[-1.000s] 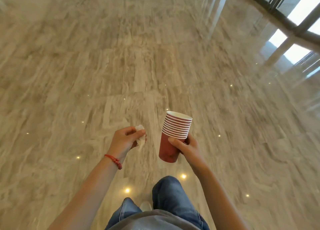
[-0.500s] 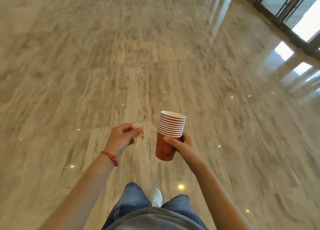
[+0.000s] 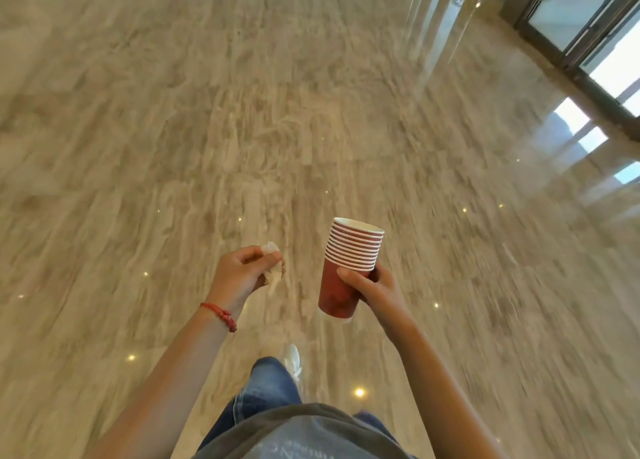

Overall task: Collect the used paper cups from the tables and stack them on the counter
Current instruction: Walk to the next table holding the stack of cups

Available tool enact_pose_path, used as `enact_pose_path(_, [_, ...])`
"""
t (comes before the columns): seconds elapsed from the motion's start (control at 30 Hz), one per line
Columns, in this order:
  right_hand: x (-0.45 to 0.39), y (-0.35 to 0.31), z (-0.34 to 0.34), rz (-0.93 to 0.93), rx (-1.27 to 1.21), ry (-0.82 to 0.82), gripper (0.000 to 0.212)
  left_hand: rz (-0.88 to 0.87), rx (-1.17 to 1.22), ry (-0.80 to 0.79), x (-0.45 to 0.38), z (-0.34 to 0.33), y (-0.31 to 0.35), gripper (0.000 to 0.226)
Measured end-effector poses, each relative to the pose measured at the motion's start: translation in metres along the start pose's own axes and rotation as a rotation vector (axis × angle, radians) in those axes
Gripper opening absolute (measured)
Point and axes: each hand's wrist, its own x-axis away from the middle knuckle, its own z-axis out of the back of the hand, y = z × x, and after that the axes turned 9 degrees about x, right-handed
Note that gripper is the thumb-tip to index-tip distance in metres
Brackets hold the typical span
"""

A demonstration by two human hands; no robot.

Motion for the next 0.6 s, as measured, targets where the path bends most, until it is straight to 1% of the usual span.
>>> enact_pose_path(0.13, [-0.090,-0.043,0.015,-0.003,-0.015,0.044,0.026,0.019,0.015,-0.006,-0.089,-0.033,0.049,0.010])
enact_pose_path(0.23, [-0.153,-0.061,0.029,-0.020,-0.033,0.076,0.033,0.042,0.001,-0.022,-0.150,-0.058,0.070,0.008])
enact_pose_path(0.4, [-0.273,-0.089,0.053,-0.015,-0.049,0.062,0.048,0.050,-0.031,-0.031,-0.263,-0.107,0.096,0.004])
enact_pose_path(0.47, [-0.325,-0.103,0.064,-0.011,-0.050,0.063,0.046,0.041,-0.037,-0.034,-0.311,-0.131,0.110,0.004])
enact_pose_path(0.6, [-0.431,-0.140,0.092,-0.008,-0.054,0.058,0.029,0.022,-0.048,-0.017,-0.401,-0.179,0.145,0.004])
